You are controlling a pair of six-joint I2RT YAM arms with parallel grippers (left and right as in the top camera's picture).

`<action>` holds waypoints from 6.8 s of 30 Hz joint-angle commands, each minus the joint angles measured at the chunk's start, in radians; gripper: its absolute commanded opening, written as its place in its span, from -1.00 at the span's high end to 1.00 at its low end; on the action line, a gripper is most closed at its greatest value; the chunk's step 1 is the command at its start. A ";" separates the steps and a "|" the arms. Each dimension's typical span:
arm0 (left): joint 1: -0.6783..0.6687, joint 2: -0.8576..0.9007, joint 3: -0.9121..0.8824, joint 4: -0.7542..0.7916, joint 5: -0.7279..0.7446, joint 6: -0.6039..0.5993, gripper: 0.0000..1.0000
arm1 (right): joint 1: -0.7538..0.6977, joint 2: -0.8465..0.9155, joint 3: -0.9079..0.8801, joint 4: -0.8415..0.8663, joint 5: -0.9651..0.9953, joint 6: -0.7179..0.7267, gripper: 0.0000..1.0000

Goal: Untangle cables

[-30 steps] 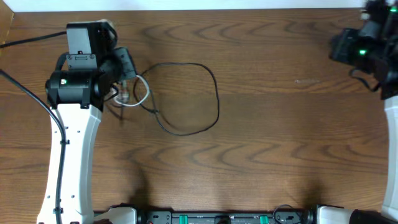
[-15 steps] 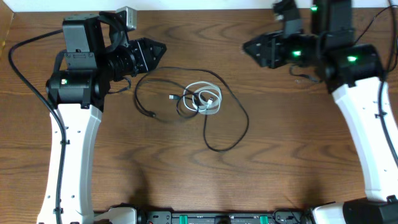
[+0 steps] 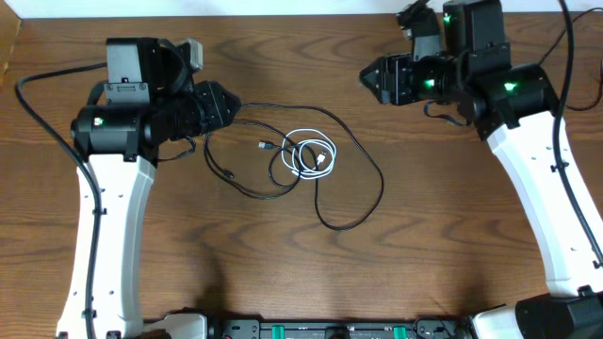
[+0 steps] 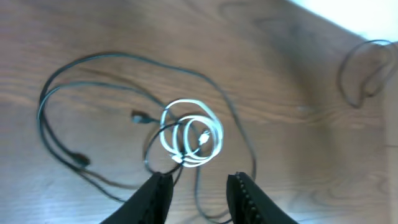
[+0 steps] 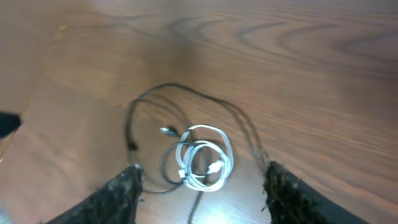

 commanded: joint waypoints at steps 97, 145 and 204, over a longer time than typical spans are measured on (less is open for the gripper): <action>-0.179 0.485 -0.031 0.097 -0.166 0.423 0.86 | -0.046 0.006 0.000 -0.125 0.116 -0.019 -0.51; -0.138 -0.095 -0.031 0.251 -0.155 -0.204 0.85 | 0.153 0.278 -0.003 -0.095 -0.285 -0.729 -0.63; -0.138 -0.063 -0.035 -0.017 -0.826 -0.221 0.85 | -0.195 -0.144 0.000 0.077 0.042 -0.163 0.98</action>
